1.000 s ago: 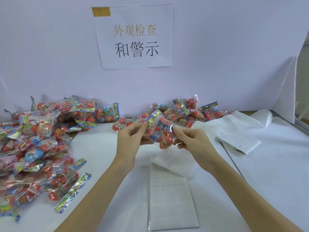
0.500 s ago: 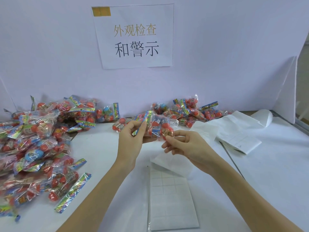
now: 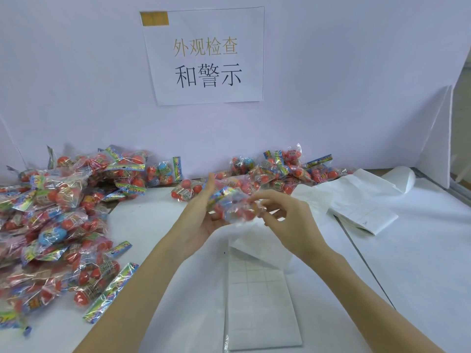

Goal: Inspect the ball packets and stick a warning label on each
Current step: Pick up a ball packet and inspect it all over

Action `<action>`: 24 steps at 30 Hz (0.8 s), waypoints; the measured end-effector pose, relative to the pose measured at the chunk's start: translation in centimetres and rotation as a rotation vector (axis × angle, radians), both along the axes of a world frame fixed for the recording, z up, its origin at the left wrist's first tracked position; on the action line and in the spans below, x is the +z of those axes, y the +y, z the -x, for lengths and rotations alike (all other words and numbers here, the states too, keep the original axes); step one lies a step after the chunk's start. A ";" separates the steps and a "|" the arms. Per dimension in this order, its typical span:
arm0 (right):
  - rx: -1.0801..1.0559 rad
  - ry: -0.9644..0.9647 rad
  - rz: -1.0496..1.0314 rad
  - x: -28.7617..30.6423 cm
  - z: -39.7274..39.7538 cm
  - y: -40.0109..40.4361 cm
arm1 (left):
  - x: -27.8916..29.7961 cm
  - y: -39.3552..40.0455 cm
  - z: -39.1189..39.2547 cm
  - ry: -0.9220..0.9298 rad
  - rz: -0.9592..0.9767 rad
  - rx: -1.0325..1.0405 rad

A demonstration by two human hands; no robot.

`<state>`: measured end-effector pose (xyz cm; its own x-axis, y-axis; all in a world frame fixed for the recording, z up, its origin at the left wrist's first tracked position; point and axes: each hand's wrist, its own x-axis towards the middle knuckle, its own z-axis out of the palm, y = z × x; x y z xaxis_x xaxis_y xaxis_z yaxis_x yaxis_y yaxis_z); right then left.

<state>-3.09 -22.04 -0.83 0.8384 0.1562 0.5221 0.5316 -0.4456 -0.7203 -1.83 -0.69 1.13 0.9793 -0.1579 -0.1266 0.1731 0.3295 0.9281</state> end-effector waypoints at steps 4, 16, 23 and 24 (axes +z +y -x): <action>0.014 0.135 -0.249 0.4 0.2 0.5 | -0.8 -0.5 0.0 -0.125 -0.013 0.090; 0.062 0.525 -0.464 1.5 -0.1 -0.5 | -0.8 -0.7 0.4 -0.332 -0.277 0.235; 0.061 0.544 -0.662 1.6 0.0 -0.8 | -1.4 -0.3 -0.3 -0.335 -0.301 0.478; 0.045 0.532 -0.645 1.7 0.0 -0.9 | -1.3 0.1 -0.5 -0.332 -0.301 0.518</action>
<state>-3.06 -22.92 0.90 0.9984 0.0017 0.0573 0.0564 0.1538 -0.9865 -1.35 -0.61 -0.18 0.9135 0.3363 0.2288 -0.2473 0.0127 0.9688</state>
